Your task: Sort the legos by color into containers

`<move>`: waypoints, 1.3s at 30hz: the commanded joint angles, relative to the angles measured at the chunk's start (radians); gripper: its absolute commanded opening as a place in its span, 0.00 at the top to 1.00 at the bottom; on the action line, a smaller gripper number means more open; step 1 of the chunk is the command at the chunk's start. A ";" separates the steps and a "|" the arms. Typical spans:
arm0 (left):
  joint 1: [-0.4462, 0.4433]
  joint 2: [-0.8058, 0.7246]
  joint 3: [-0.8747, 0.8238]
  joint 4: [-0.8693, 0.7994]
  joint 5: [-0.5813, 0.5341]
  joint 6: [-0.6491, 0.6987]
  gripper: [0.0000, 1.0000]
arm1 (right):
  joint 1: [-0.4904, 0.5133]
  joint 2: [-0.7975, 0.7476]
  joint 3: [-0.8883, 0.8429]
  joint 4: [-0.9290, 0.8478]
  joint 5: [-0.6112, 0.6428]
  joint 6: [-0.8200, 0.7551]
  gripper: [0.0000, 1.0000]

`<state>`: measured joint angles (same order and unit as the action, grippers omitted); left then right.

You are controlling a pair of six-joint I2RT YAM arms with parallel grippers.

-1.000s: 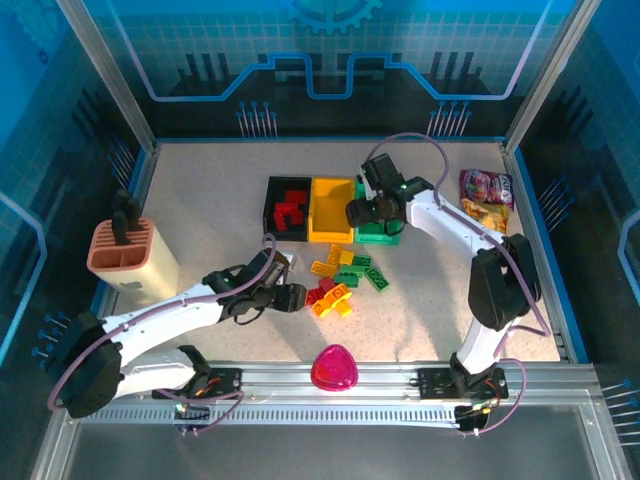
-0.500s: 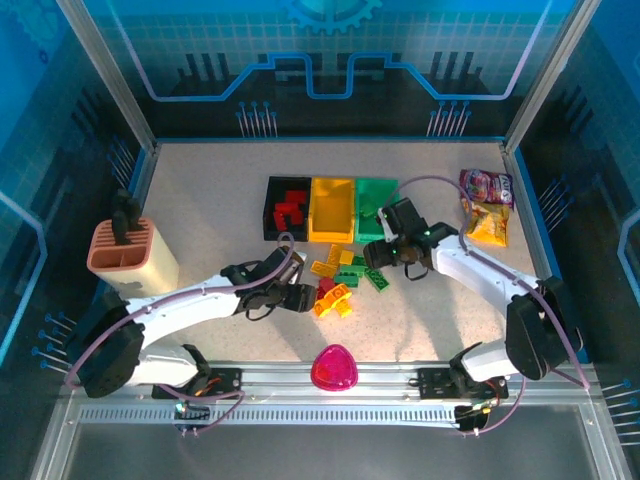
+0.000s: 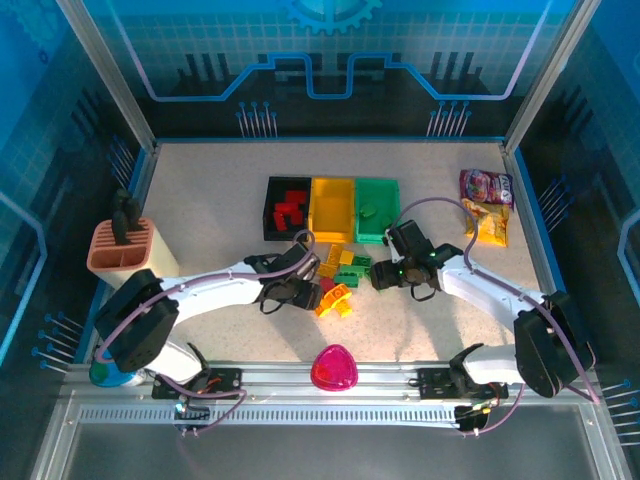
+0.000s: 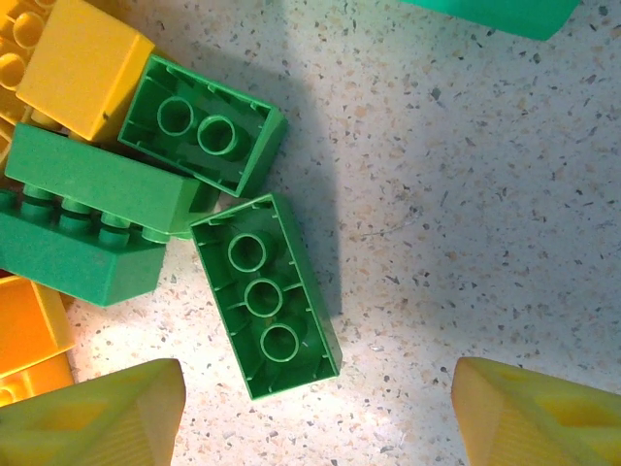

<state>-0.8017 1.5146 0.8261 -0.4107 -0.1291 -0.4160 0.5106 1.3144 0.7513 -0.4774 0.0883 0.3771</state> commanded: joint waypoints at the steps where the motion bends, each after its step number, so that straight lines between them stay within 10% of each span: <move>1: -0.006 0.028 0.021 -0.027 -0.014 0.016 0.35 | 0.011 -0.024 -0.013 0.014 -0.010 0.013 0.26; 21: 0.125 -0.063 -0.088 -0.042 0.032 -0.185 0.55 | 0.011 -0.045 -0.018 0.015 -0.007 0.026 0.27; 29: 0.129 -0.081 -0.013 -0.077 0.002 -0.132 0.29 | 0.012 -0.057 -0.029 0.019 -0.010 0.033 0.27; 39: 0.129 0.073 0.072 -0.103 0.097 0.011 0.23 | 0.010 -0.074 -0.051 0.023 -0.004 0.031 0.26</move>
<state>-0.6769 1.5566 0.8684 -0.4679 -0.0803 -0.4671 0.5106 1.2583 0.7120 -0.4599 0.0887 0.3969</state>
